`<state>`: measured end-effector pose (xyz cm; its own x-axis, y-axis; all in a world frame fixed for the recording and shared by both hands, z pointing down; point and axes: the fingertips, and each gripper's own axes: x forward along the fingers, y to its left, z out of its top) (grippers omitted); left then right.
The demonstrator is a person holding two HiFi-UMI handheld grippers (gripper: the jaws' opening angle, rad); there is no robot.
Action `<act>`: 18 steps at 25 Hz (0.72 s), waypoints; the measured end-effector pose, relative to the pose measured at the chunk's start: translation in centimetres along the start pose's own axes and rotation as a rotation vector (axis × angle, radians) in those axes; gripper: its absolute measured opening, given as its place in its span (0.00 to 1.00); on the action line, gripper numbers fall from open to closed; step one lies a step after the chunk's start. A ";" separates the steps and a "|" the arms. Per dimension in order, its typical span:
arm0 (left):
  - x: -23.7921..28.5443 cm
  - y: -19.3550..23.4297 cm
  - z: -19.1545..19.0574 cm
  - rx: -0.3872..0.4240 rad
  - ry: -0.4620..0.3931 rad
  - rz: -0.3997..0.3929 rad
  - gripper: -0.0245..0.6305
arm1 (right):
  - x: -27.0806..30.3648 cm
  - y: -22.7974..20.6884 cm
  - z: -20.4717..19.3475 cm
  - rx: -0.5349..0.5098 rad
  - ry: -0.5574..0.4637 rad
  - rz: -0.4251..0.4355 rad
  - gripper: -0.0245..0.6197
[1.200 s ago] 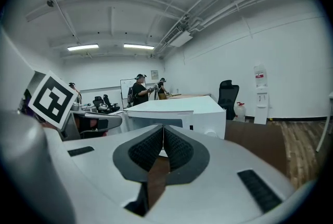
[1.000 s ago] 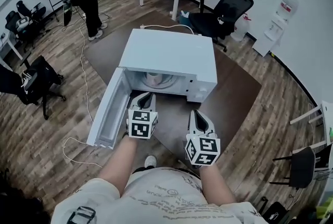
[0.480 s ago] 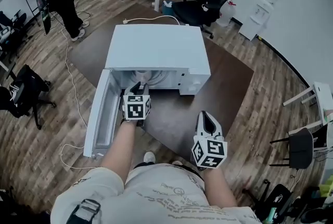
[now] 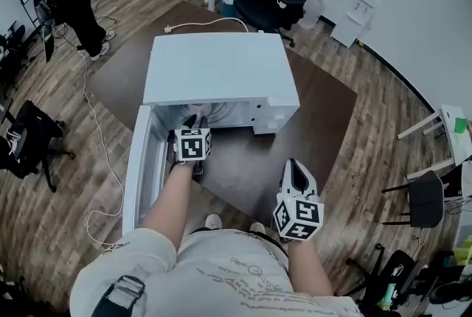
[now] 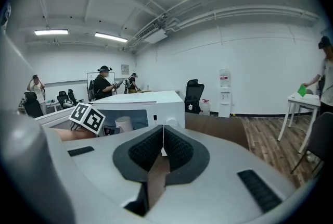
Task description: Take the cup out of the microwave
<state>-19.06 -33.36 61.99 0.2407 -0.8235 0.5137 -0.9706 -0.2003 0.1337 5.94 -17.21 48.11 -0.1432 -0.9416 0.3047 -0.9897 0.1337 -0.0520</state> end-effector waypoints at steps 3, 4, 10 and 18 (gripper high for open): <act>1.0 -0.2 -0.2 -0.012 0.020 -0.039 0.19 | 0.3 -0.1 0.2 -0.009 0.003 -0.016 0.06; 1.3 -0.2 -0.3 -0.013 0.022 -0.049 0.19 | 0.3 -0.2 0.3 -0.013 0.005 -0.020 0.06; 2.7 -0.6 -0.4 -0.032 0.017 -0.088 0.19 | 0.9 -0.8 0.2 -0.032 0.024 -0.053 0.06; 4.1 -2.6 -0.1 -0.022 -0.022 -0.194 0.18 | 1.6 -1.3 0.0 -0.058 0.048 -0.082 0.06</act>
<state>-15.54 -36.16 63.81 0.4225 -0.7824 0.4575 -0.9056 -0.3447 0.2470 6.95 -18.90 48.64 -0.0603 -0.9346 0.3505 -0.9967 0.0757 0.0301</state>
